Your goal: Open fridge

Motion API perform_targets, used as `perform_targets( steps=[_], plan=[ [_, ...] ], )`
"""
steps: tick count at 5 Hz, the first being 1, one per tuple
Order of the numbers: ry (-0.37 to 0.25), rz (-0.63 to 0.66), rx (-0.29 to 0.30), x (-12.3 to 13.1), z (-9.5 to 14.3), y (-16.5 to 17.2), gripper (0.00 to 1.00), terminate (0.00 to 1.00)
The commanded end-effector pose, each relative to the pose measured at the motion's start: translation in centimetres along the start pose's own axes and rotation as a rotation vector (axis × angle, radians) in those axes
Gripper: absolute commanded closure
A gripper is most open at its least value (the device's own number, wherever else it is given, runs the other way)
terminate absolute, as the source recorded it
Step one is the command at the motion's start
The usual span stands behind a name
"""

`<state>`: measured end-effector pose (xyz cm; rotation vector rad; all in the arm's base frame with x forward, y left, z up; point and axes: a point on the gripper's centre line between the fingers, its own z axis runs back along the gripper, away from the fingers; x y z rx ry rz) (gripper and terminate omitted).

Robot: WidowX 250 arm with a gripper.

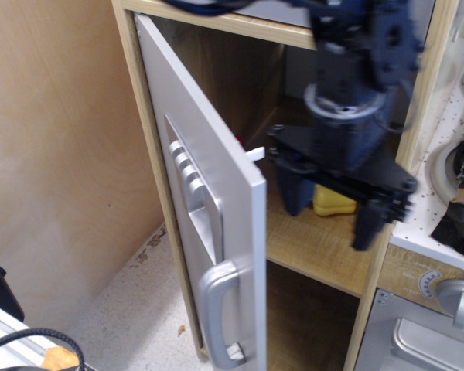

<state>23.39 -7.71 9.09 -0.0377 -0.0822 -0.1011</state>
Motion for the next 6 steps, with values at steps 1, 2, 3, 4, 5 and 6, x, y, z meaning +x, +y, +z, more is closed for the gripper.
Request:
perform_targets(
  steps=[1, 2, 3, 4, 5, 6],
  plan=[
    [-0.039, 0.040, -0.003, -2.2, 1.3, 5.2, 0.00, 0.00],
    [-0.059, 0.075, 0.026, -3.1, 2.2, 6.7, 0.00, 0.00],
    [-0.064, 0.102, 0.052, -4.0, 2.8, 8.3, 0.00, 0.00],
    [-0.070, 0.111, 0.063, -4.7, 3.2, 10.2, 0.00, 0.00],
    [-0.066, 0.119, 0.070, -5.0, 3.8, 12.1, 0.00, 0.00],
    [-0.066, 0.130, 0.063, -5.1, 4.0, 13.1, 0.00, 1.00]
  ],
)
